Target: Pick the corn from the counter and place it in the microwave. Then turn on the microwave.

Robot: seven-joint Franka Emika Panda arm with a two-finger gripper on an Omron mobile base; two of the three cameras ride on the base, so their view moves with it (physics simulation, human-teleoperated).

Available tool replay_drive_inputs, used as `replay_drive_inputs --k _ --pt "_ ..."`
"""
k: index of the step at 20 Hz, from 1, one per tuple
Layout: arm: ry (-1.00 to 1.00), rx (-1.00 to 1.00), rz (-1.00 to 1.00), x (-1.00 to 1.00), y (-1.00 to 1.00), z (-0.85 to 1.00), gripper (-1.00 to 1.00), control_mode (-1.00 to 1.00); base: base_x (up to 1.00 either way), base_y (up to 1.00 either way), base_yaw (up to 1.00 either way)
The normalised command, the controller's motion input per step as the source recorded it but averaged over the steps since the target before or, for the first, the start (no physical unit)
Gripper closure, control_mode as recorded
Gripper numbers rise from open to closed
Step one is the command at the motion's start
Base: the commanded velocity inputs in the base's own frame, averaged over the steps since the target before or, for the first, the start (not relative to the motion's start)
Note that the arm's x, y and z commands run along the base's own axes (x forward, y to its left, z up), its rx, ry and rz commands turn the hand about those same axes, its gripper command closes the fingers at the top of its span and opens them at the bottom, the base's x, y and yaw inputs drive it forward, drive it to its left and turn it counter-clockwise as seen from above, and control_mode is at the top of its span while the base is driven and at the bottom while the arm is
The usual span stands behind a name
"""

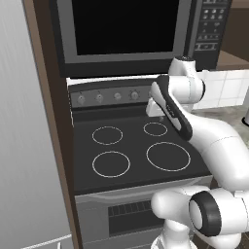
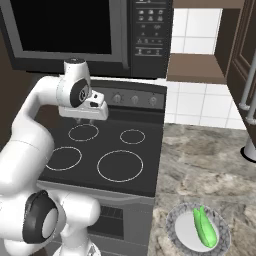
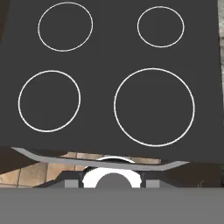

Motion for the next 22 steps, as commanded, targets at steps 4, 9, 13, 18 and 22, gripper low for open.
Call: replay_drive_inputs --k 4,9,13,18,22 --pt "-0.06 0.00 0.00 -0.06 0.00 0.00 -1.00 -1.00 0.00 0.00 0.00" --pt "-0.19 0.03 0.00 -0.19 -0.11 0.12 -1.00 -1.00 0.00 0.00 0.00" --pt "-0.16 0.03 0.00 -0.23 -0.16 0.26 -1.00 -1.00 0.00 0.00 0.00" --pt "-0.12 0.02 0.00 -0.13 -0.21 0.35 -1.00 -1.00 0.00 0.00 0.00" --pt "-0.11 0.01 0.00 -0.01 -0.25 0.48 -1.00 -1.00 0.00 0.00 0.00"
